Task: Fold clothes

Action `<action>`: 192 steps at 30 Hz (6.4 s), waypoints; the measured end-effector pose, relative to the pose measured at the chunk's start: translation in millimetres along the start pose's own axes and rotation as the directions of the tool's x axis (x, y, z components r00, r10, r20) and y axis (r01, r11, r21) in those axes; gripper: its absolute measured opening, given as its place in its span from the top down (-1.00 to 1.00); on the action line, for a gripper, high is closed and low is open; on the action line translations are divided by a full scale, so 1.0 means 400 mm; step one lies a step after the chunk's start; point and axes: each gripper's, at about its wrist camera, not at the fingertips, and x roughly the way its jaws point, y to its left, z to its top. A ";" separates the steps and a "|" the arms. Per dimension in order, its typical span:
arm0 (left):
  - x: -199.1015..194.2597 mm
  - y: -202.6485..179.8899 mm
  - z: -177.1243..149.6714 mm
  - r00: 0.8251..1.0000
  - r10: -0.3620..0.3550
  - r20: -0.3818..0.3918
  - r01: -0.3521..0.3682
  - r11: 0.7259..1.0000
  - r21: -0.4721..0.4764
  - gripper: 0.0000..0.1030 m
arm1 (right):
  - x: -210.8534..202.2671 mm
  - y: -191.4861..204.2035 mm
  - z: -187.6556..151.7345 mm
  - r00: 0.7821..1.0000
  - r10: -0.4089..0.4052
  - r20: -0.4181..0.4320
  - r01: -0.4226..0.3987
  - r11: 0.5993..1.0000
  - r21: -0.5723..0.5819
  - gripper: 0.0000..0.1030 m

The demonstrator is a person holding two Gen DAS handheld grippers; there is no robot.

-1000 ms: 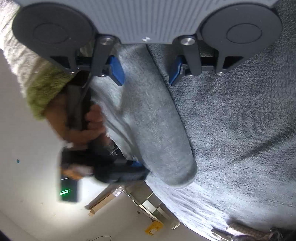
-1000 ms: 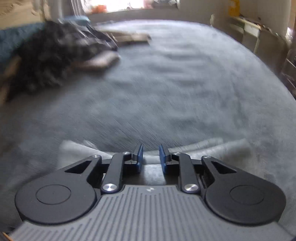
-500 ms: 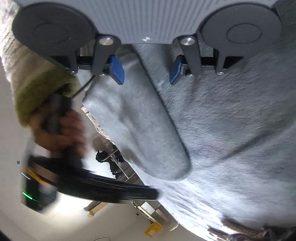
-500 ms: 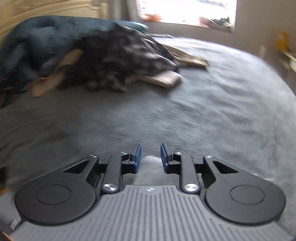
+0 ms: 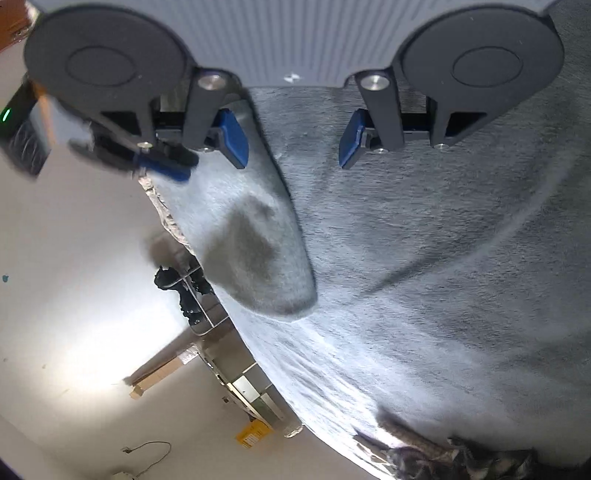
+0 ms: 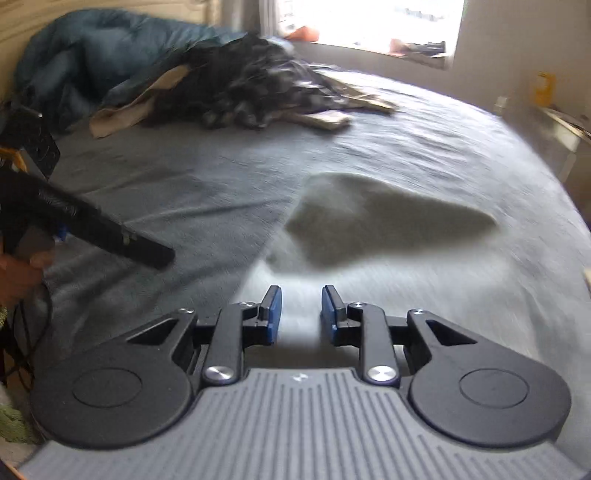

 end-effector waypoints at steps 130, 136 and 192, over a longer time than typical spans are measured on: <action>-0.313 -0.012 -0.277 0.943 0.195 0.270 -0.304 0.836 0.456 -0.12 | 0.182 0.312 0.221 0.991 0.092 0.093 -0.097 0.994 0.042 0.63; -0.320 -0.012 -0.285 0.942 0.166 0.293 -0.291 0.839 0.460 -0.12 | 0.342 0.284 0.250 1.000 0.024 0.011 -0.025 0.998 0.064 0.68; -0.394 -0.044 -0.287 0.928 0.275 0.251 -0.356 0.856 0.376 -0.13 | 0.051 0.385 0.123 0.978 0.209 0.008 -0.208 0.974 0.088 0.60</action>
